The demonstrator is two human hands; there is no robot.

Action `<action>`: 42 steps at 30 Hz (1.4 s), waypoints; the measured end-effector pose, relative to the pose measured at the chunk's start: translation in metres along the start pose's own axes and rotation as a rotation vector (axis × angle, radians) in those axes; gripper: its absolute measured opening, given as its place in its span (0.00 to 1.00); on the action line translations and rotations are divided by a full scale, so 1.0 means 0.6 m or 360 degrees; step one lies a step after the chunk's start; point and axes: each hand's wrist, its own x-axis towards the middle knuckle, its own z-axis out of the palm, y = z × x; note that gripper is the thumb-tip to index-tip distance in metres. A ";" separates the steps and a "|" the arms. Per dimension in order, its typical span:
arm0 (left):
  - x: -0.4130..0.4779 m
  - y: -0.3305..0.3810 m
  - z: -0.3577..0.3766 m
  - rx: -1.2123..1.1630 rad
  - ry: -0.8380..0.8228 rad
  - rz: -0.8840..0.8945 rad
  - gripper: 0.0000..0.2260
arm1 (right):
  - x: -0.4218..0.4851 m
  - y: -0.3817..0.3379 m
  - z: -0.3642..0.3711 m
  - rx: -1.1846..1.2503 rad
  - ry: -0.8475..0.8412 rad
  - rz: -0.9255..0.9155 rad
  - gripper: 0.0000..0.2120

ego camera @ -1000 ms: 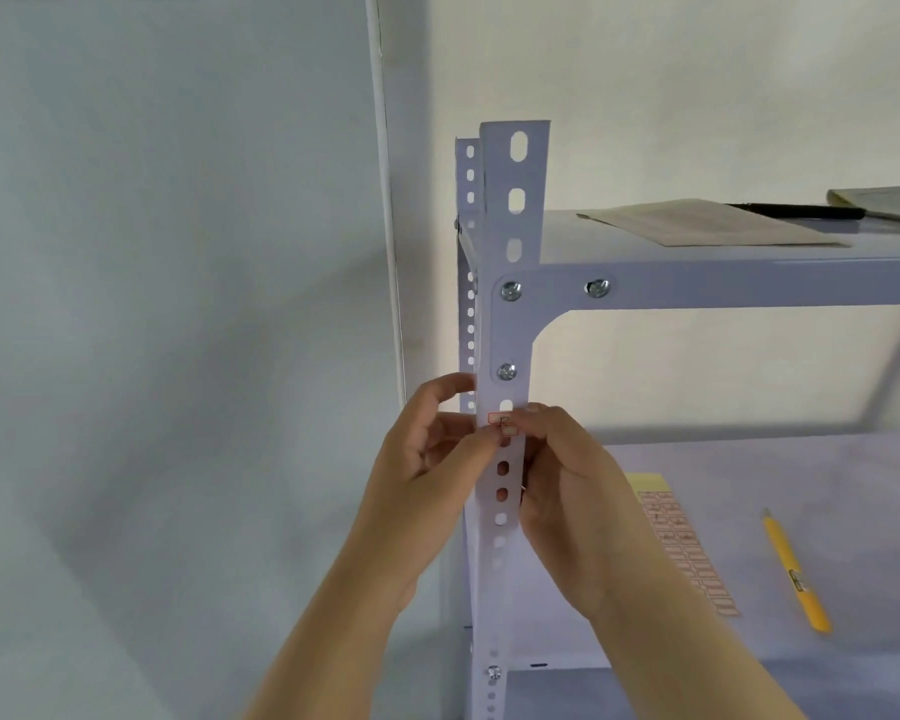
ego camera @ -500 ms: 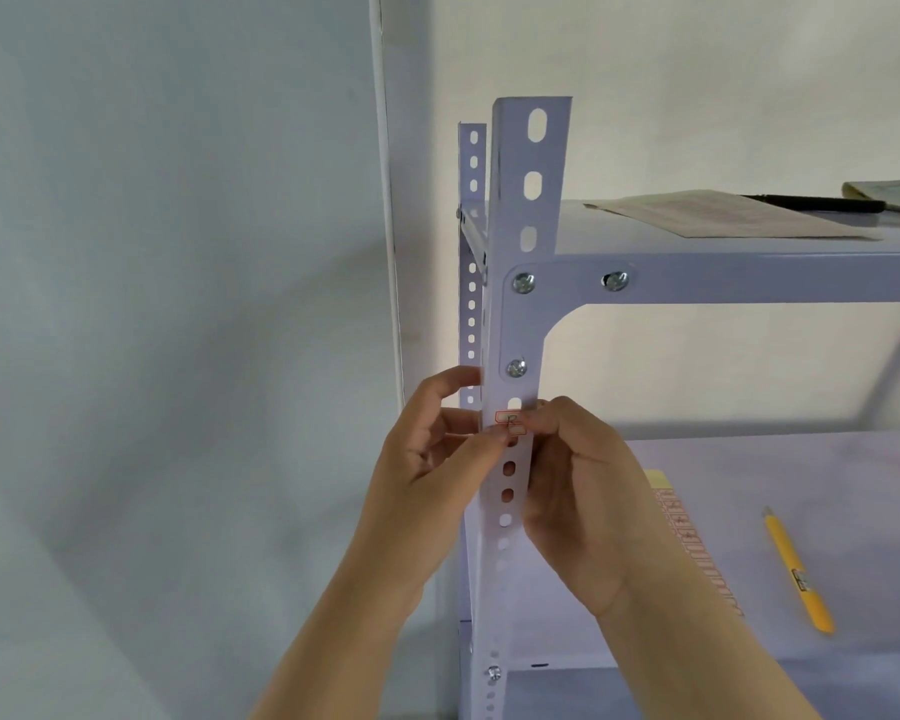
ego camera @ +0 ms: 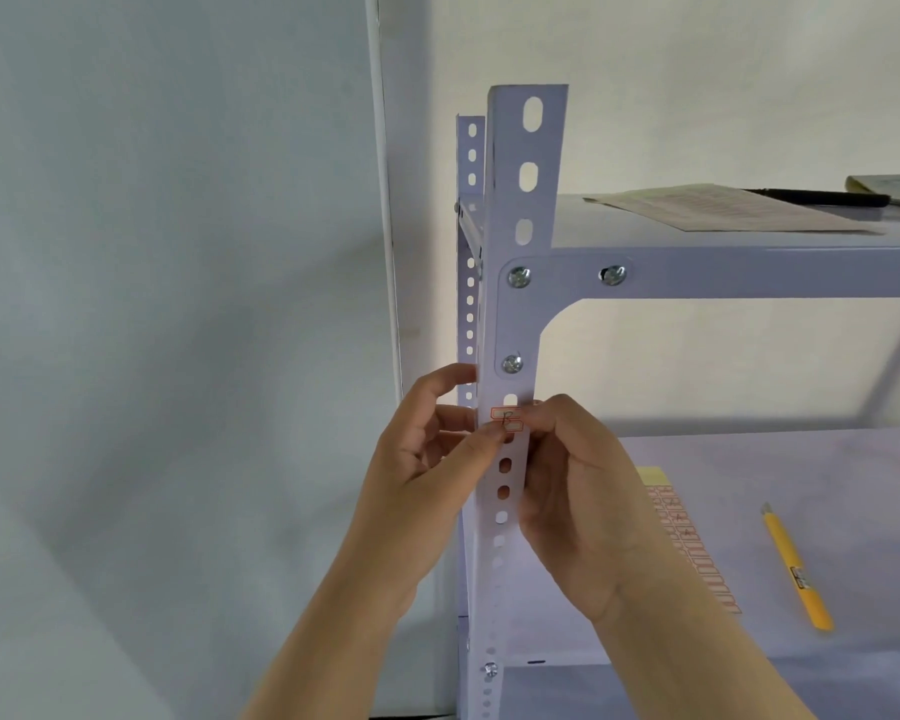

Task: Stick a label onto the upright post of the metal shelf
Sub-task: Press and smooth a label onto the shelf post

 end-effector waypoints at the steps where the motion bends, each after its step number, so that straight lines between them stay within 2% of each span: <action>1: 0.000 -0.001 0.000 0.0002 0.0006 -0.0004 0.17 | 0.001 0.001 0.000 -0.0014 0.0000 0.0003 0.18; 13: -0.001 -0.003 0.000 0.0030 0.0012 0.0001 0.16 | 0.004 -0.004 0.006 -0.0002 0.0005 0.0033 0.10; 20: 0.001 -0.005 0.001 0.0008 -0.0003 0.0012 0.17 | 0.005 0.002 -0.002 0.0016 0.0020 -0.0011 0.16; 24: 0.001 -0.007 -0.001 0.0003 -0.0006 0.0019 0.17 | 0.006 0.005 -0.005 0.0052 -0.0005 -0.0026 0.13; 27: 0.001 -0.008 -0.001 -0.0009 -0.0008 0.0020 0.17 | 0.008 0.006 -0.006 0.0032 -0.0014 -0.0024 0.19; 31: 0.001 -0.008 0.000 -0.0028 0.0012 0.0009 0.16 | 0.008 0.004 -0.008 0.0033 -0.0044 0.0005 0.17; 34: 0.001 -0.009 0.001 -0.0028 0.0013 0.0011 0.16 | 0.013 0.005 -0.012 0.0007 0.0003 0.0011 0.20; 39: 0.000 -0.006 0.002 -0.0069 -0.0011 0.0010 0.15 | -0.001 0.008 -0.013 -0.0190 0.0115 -0.0155 0.18; 42: 0.000 -0.004 0.004 -0.0083 -0.0014 0.0008 0.15 | -0.015 0.013 -0.010 -0.0542 0.0385 -0.0526 0.10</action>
